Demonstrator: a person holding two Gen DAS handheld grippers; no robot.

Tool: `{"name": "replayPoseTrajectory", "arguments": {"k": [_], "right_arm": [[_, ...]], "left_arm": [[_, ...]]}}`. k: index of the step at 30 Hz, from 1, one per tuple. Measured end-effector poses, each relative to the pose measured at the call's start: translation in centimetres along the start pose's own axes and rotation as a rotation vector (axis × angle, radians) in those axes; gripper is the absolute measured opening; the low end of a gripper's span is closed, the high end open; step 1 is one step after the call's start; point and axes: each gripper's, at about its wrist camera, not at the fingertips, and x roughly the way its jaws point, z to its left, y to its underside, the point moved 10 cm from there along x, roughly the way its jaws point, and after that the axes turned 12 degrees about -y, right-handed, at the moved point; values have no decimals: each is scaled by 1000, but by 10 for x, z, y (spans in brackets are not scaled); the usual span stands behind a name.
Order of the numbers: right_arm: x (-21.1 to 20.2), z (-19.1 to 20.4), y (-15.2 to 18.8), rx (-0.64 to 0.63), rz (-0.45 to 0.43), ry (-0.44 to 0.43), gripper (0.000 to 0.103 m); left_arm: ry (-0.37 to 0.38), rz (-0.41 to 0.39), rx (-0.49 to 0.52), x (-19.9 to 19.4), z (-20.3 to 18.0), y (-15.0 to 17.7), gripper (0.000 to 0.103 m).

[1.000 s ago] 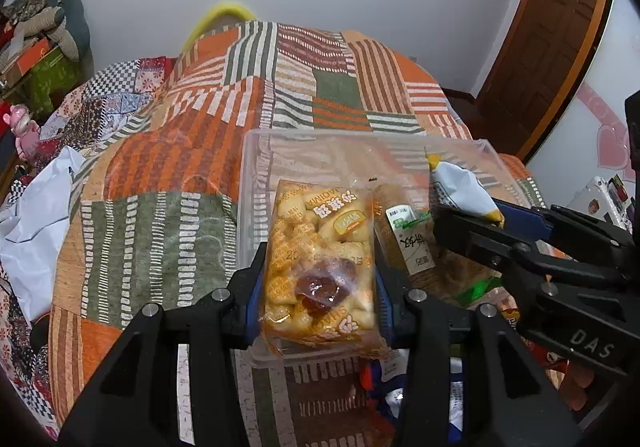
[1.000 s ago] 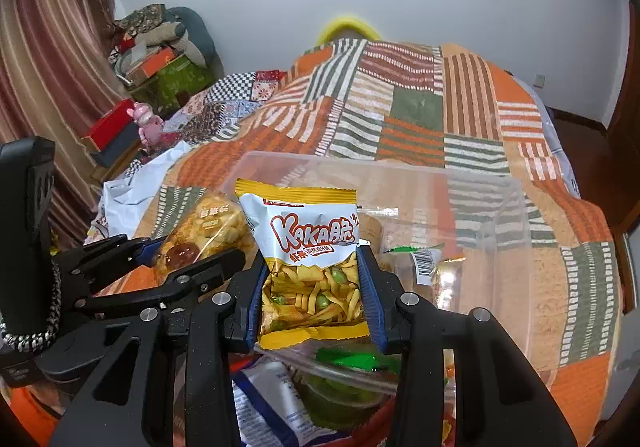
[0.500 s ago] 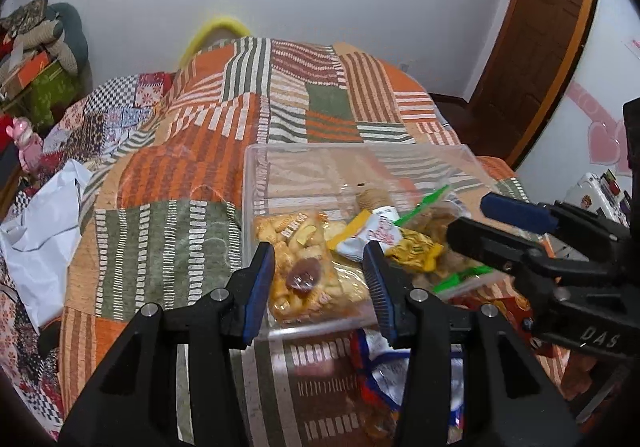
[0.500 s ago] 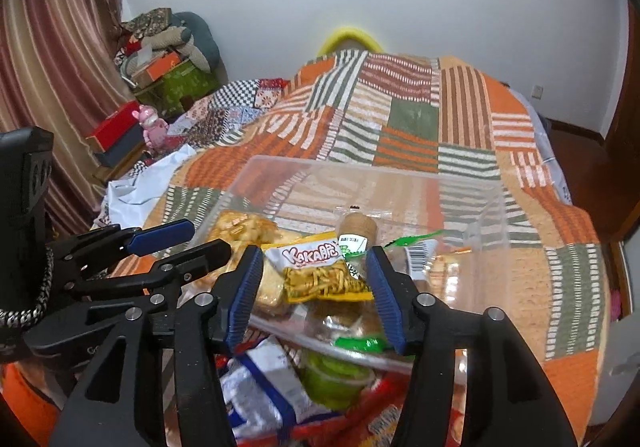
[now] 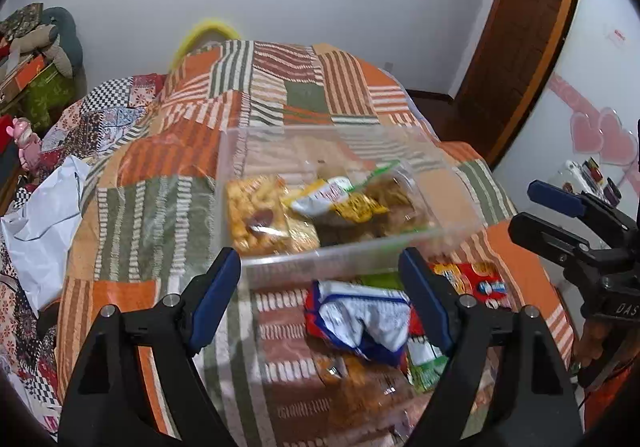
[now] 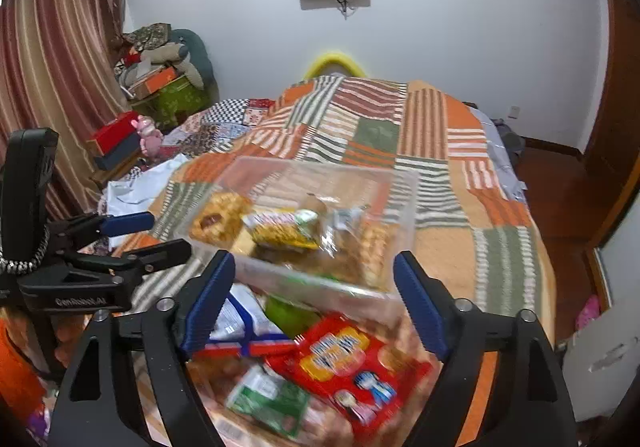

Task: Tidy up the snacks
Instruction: 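Grasp the blue-white snack bag with the left tool while the right tool reaches the red bag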

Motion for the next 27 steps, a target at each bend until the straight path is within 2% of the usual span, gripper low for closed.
{"name": "replayPoseTrajectory", "arguments": {"k": [5,12,15,20,23,27], "right_arm": [[3,-12,25,17,42,23,83],[15,-27,72,68,130,11,83],[20,-32,85,76,157,17,89],[29,-36,96,105,193,0,96],[37,-39,100,105,210,8,97],[43,-40,100,119,208,5,101]], "left_arm": [[15,38,19,5,-14,21,82],[21,95,62,22,-28,49,82],[37,120,65,30,-33,58,82],[43,147,83,43,-42,66,84],[32,139,98,48,-46,65,89],[19,132,117,56,-49,63,90]]}}
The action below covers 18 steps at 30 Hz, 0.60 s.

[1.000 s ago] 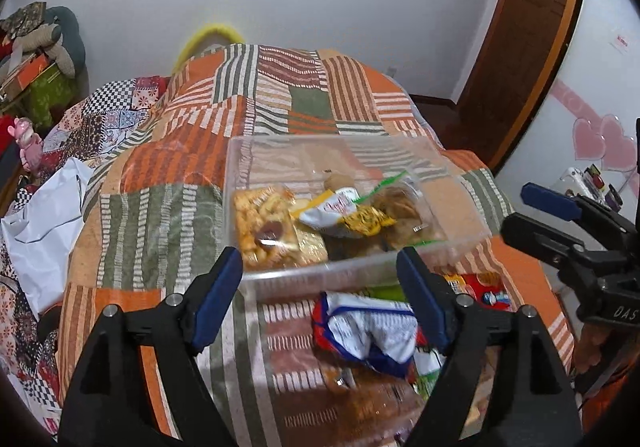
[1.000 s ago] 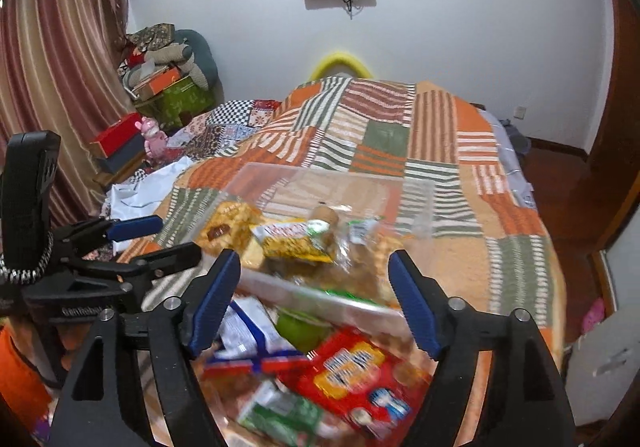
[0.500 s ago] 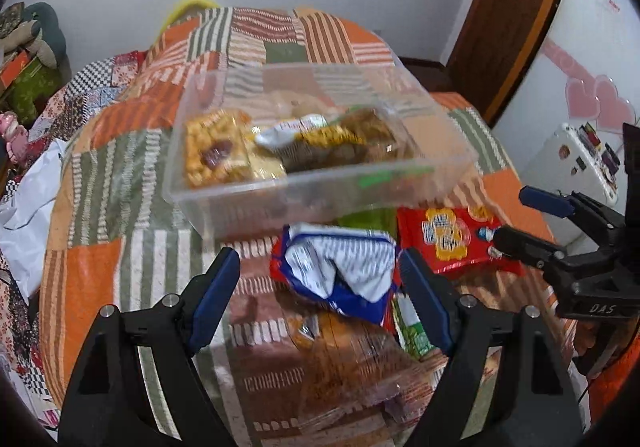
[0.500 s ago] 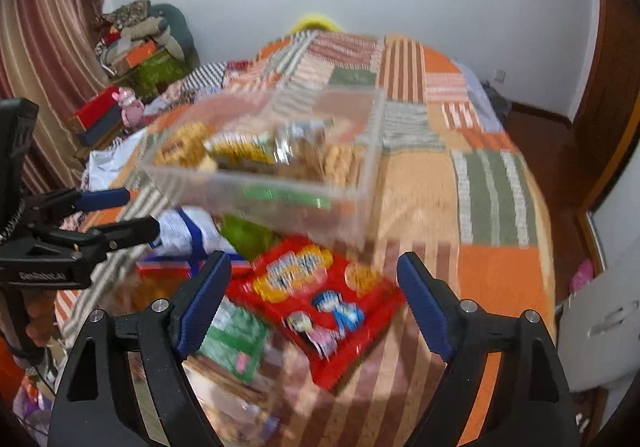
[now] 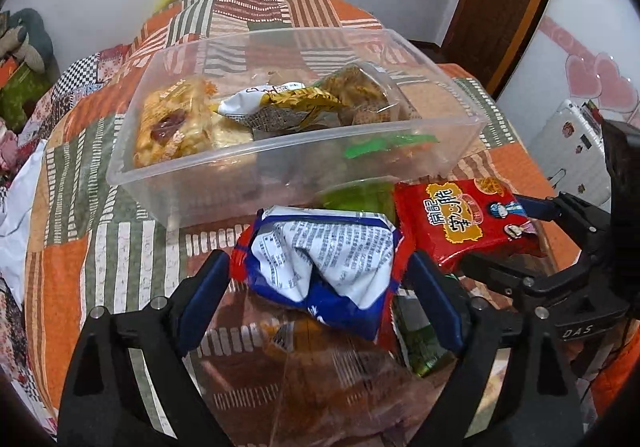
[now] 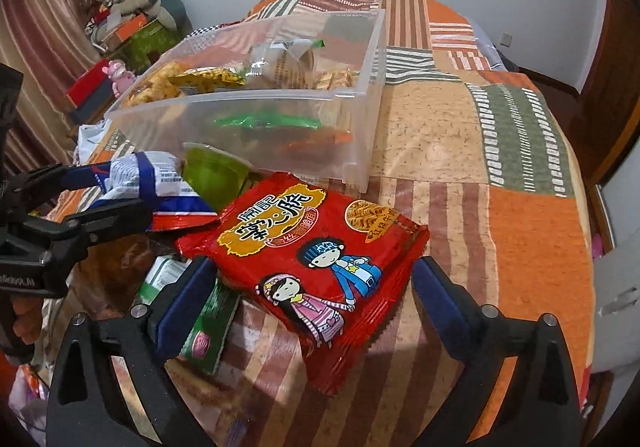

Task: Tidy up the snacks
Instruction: 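Grasp the blue-white snack bag with the left tool while the right tool reaches the red bag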

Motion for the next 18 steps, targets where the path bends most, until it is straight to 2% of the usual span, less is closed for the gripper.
{"name": "replayPoseTrajectory", "arguments": {"k": [4,7,9,10,11,14,16,18], "right_arm": [[6,-1,1,16,13,-25,102],[8,3,-1,8,11,-32,102],[8,5,-4,8,-2,-39,102],[8,5,-6,9,-11,-44,102],[8,5,-6,9,-13,-49,102],[8,7,-4,11,-9,-91,92],[9,8,-4,11,-12,-93,82],[7,10,-3,5,-18,-90,77]], "left_arm": [[18,46,-11,16,-2,3,90],[30,41,-43,21,0,2,90],[42,30,-54,22,0,1,86],[62,26,-56,21,-2,0,78],[71,27,-56,20,-2,1,76],[62,4,-40,18,-1,3,72],[39,-15,-20,15,0,4,71],[19,-36,-7,10,1,5,70]]}}
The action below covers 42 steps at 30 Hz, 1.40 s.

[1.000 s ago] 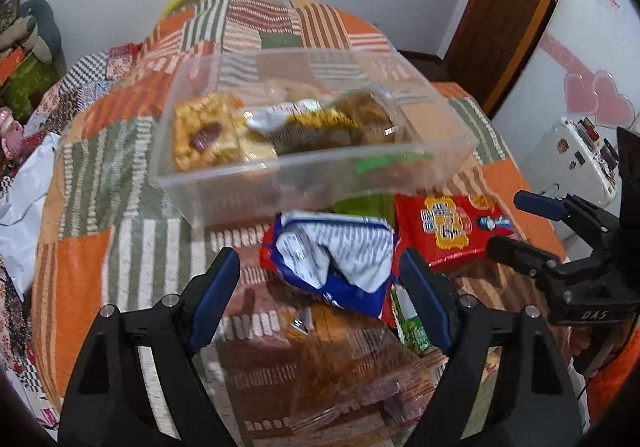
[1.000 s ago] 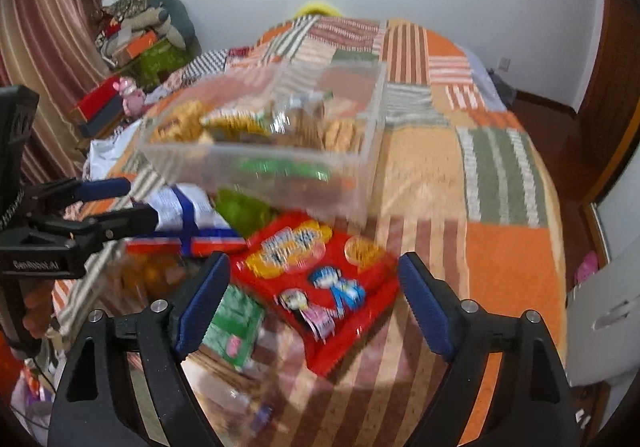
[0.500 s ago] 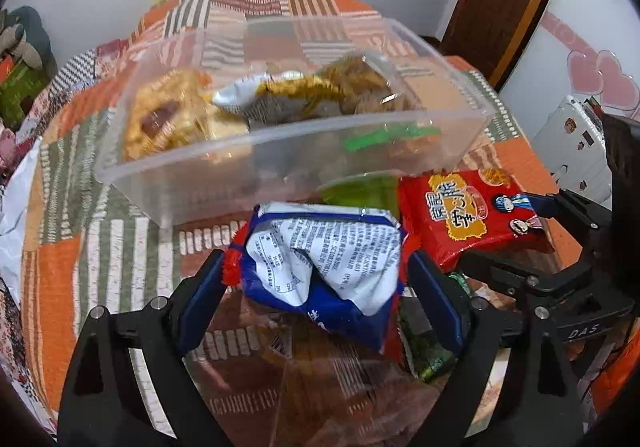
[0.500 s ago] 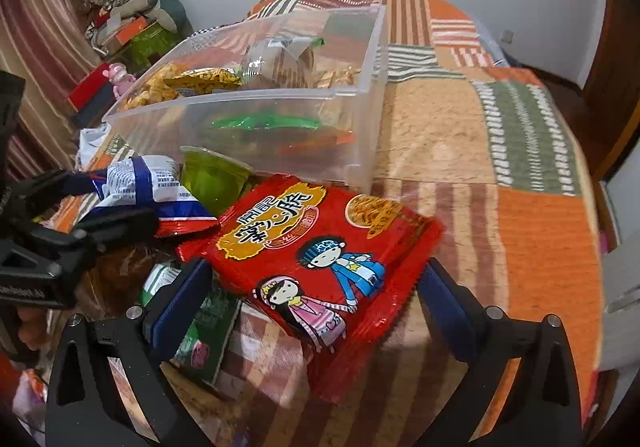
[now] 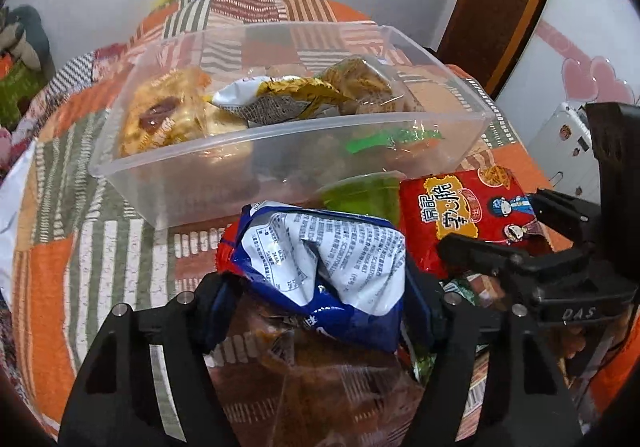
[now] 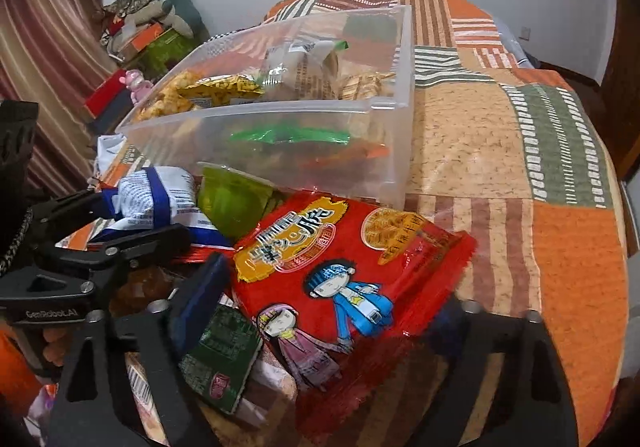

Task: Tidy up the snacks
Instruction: 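Grasp the blue-white snack bag with the left tool while the right tool reaches the red bag, then drop the blue-white bag into the box with left tool while right tool drops the red bag in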

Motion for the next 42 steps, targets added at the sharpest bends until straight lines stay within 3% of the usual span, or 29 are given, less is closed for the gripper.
{"name": "replayPoseTrajectory", "arguments": {"k": [7,24,32,42], "right_arm": [[-19,1,1,2,-36,-12,49],[-78,20,-21,-35,-174,2,44],[-94,30,-59,-62,-271,4,44],[-86,32,-105,-50,-341,-12,44]], "left_arm": [[0,-36,-19,-24,5,1,70],[-25,-153,-81,-90,26,-27,69],[-50,-217,-93,-107,35,-58,69],[-100,-266,-94,-107,45,-102,70]]}}
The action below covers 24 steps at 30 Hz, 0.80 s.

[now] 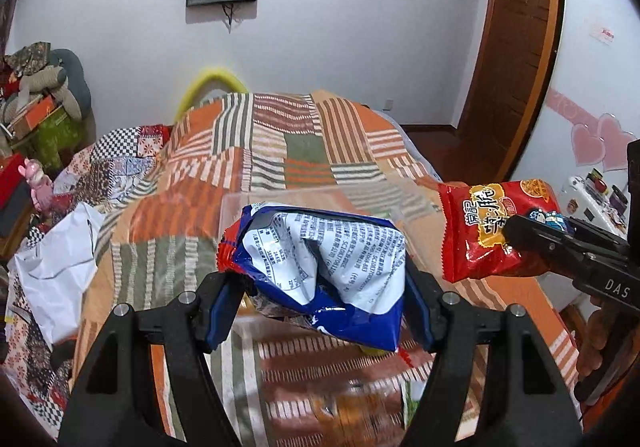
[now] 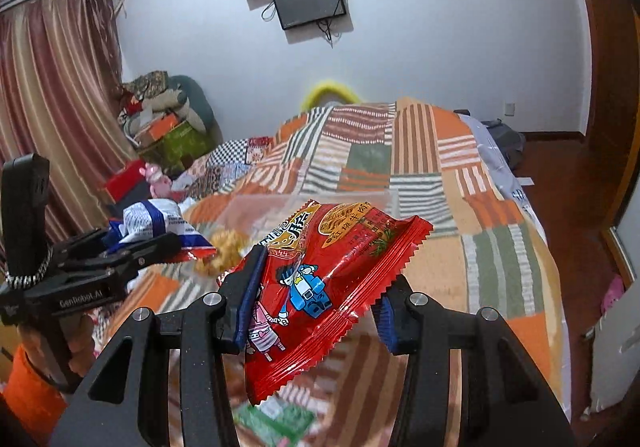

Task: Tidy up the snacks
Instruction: 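Drop the blue-white bag into the box with left tool while right tool drops the red bag in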

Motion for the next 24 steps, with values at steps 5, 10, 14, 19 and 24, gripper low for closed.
{"name": "replayPoseTrajectory", "arguments": {"k": [5,10,14,19,24], "right_arm": [[18,-1,-11,-7,-2,11,44],[38,-7,-13,4,16,17,44],[57,-12,-11,10,47,20,45],[76,-18,-3,11,95,20,45],[95,-25,1,11,138,25,45]], "left_arm": [[-23,17,-14,16,5,-8,70],[-29,81,-51,47,11,-8,70],[-54,116,-63,69,14,-6,70],[-73,143,-52,95,13,-5,70],[-84,155,-26,115,12,-5,70]]}}
